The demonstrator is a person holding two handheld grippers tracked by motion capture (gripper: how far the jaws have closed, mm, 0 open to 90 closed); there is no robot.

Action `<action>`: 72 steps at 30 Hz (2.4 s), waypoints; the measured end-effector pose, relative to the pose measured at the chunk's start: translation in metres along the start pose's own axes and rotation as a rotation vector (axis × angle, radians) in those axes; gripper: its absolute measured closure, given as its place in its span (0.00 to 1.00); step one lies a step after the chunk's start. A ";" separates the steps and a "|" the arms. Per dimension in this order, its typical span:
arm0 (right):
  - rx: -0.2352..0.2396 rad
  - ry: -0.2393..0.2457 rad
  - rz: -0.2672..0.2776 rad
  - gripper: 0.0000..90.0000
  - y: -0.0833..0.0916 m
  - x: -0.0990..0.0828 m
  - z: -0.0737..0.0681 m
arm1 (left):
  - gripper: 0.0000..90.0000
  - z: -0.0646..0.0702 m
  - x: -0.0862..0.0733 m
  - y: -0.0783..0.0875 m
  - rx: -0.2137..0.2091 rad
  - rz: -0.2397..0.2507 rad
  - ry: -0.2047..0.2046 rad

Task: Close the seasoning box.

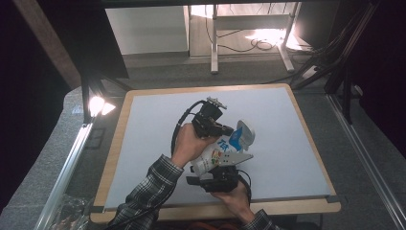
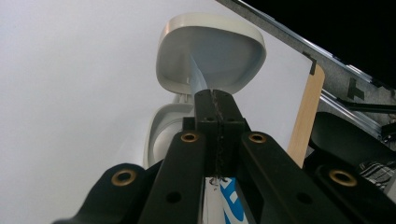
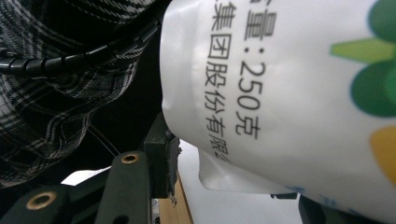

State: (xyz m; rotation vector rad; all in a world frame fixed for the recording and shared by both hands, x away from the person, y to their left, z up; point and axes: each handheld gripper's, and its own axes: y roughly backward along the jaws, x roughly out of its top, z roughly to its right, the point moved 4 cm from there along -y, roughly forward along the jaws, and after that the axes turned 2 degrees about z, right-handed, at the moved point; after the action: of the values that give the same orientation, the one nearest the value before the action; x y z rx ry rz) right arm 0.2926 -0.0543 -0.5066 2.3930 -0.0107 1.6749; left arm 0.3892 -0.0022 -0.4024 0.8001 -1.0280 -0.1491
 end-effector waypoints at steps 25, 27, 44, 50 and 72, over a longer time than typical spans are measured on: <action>0.003 -0.005 0.000 0.58 0.000 0.001 -0.001 | 1.00 0.001 0.002 -0.001 0.002 -0.003 -0.004; 0.003 -0.005 0.001 0.58 0.000 0.001 -0.001 | 1.00 0.002 0.002 -0.001 0.002 -0.006 -0.006; 0.001 -0.005 0.004 0.58 -0.001 0.002 -0.001 | 1.00 0.002 0.003 -0.002 0.001 -0.008 -0.008; 0.001 -0.004 0.006 0.58 -0.001 0.002 -0.001 | 1.00 0.003 0.004 -0.002 -0.003 -0.005 -0.011; 0.003 -0.002 0.001 0.58 -0.002 0.002 -0.003 | 1.00 0.003 0.003 -0.002 -0.005 -0.012 -0.009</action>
State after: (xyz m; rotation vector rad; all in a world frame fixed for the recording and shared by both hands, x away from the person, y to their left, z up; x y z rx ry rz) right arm 0.2910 -0.0517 -0.5041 2.3973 -0.0093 1.6745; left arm 0.3889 -0.0068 -0.4010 0.8020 -1.0312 -0.1660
